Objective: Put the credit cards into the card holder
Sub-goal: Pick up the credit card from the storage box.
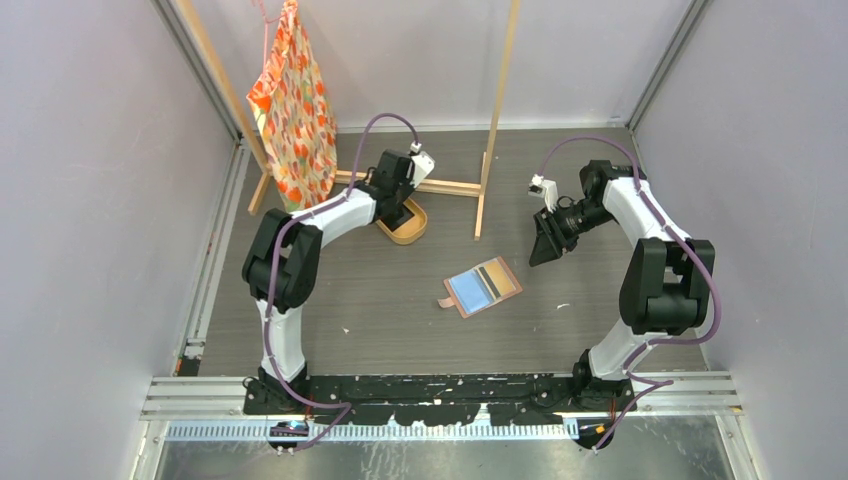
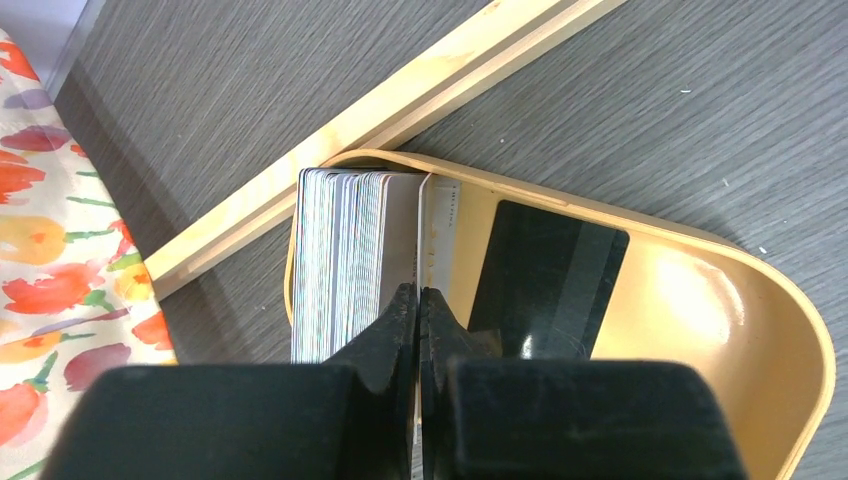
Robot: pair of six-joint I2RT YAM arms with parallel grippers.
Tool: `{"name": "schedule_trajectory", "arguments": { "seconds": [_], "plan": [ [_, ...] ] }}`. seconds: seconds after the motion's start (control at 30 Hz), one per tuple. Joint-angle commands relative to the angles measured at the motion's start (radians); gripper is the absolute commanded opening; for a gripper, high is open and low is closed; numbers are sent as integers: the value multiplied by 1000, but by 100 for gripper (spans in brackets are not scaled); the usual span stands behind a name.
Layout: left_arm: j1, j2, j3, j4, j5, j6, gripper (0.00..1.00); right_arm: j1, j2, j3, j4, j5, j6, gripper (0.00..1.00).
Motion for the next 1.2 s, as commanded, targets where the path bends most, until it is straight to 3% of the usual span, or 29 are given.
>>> {"name": "schedule_trajectory", "arguments": {
  "seconds": [0.0,0.5,0.8,1.0,1.17],
  "plan": [
    [10,-72,17,27,26,-8,1,1,1,33,-21,-27,-26,41],
    [12,-144,27,-55,136,-85,0,1,-4,33,-30,-32,-35,41],
    [12,-312,-68,-13,336,-240,0,16,-35,32,-39,-62,-40,41],
    [15,-452,-197,152,581,-501,0,47,-106,2,-7,-144,-15,41],
    [15,-555,-446,546,778,-894,0,87,-180,-36,85,-224,108,41]
  ]
}}
